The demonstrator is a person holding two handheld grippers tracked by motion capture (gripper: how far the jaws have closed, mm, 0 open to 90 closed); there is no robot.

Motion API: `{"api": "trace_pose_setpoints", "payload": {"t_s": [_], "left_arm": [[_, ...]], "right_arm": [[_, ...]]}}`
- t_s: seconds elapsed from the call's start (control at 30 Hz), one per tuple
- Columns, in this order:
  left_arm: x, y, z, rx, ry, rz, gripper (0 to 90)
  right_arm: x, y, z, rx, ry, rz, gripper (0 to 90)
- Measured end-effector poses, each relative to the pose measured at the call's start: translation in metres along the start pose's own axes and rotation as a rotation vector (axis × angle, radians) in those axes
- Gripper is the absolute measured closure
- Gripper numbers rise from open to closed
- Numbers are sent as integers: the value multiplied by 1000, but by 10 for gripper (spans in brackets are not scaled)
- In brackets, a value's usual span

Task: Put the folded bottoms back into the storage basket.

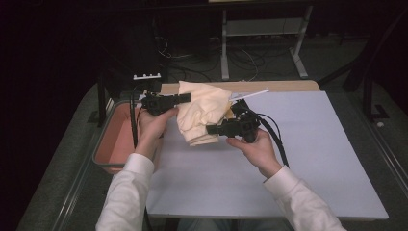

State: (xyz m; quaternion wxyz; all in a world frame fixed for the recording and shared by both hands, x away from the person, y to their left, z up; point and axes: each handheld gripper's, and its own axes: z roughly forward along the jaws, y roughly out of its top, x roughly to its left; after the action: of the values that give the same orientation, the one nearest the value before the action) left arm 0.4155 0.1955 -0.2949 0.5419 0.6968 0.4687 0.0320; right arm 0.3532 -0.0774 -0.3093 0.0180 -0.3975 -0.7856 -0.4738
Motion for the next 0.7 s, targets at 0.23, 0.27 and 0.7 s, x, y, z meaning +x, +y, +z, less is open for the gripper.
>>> {"api": "trace_pose_setpoints", "payload": {"t_s": [0.23, 0.27, 0.7], "left_arm": [[5, 3, -13, -10, 17, 7, 719], [5, 3, -15, -12, 19, 5, 719], [18, 5, -39, -32, 52, -2, 720]], "right_arm": [[7, 6, 9, -3, 13, -13, 530], [8, 7, 10, -3, 15, -13, 530], [24, 18, 31, 6, 34, -37, 530]]}}
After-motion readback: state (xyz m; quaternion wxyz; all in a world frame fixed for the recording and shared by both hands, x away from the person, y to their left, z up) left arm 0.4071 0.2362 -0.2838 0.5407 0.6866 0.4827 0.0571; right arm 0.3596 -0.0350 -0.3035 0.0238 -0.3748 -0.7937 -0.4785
